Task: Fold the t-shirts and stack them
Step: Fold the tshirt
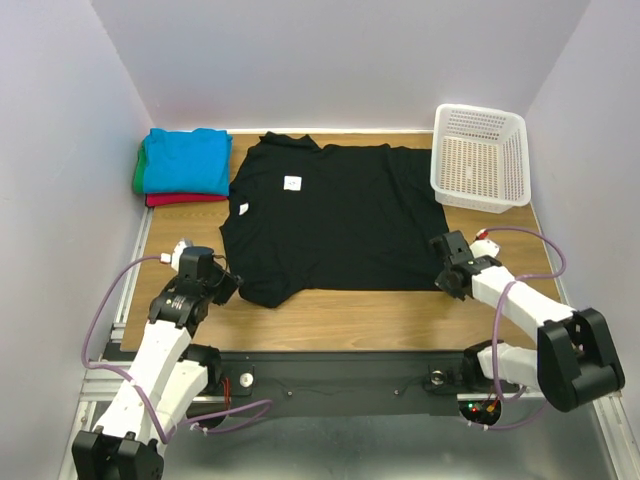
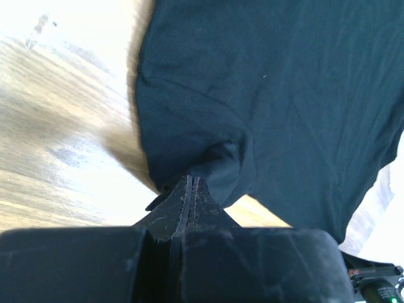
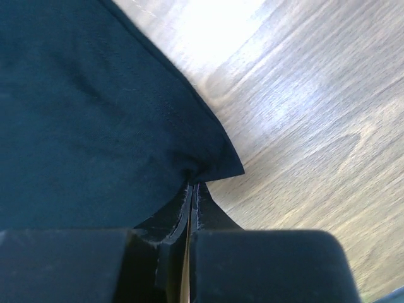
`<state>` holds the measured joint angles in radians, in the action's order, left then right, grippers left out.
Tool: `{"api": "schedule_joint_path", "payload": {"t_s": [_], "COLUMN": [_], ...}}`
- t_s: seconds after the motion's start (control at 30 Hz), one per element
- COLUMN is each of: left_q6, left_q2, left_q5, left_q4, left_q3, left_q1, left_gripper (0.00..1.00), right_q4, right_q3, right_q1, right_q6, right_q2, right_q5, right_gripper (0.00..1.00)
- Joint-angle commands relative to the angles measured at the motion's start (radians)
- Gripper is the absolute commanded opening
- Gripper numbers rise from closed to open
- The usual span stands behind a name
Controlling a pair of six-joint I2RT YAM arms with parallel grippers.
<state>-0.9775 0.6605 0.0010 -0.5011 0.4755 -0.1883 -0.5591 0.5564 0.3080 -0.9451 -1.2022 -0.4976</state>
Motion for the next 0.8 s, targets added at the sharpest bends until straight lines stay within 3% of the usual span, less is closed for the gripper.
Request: {"api": "schedule_joint_path", "payload": {"t_s": [0.0, 0.13, 0.4, 0.57, 0.77], "left_q6": [0.000, -0.055, -0.127, -0.118, -0.072], "left_q2": [-0.019, -0.099, -0.193, -0.205, -0.125], "left_q5": [-0.050, -0.099, -0.125, -0.121, -0.091], "left_q4": [-0.053, -0.143, -0.263, -0.246, -0.125], "left_q3": [0.080, 0.106, 0.106, 0.103, 0.117], "left_q1": [-0.002, -0.002, -0.002, -0.002, -0.002], "left_gripper": [0.00, 0.00, 0.00, 0.00, 0.00], "right_q4": [0.010, -0.065, -0.220, -0.252, -0.251], "right_q3": [-0.015, -0.033, -0.001, 0.017, 0.071], "right_q1": [-0.006, -0.006, -0.006, -0.007, -0.006], "right_q6": [0.014, 0.003, -0.090, -0.095, -0.064], "right_q2": [0.081, 0.159, 0.251, 0.338, 0.287], "right_q5": [0.008, 0.089, 0.108, 0.108, 0.070], "right_gripper": [0.00, 0.00, 0.00, 0.00, 0.00]}}
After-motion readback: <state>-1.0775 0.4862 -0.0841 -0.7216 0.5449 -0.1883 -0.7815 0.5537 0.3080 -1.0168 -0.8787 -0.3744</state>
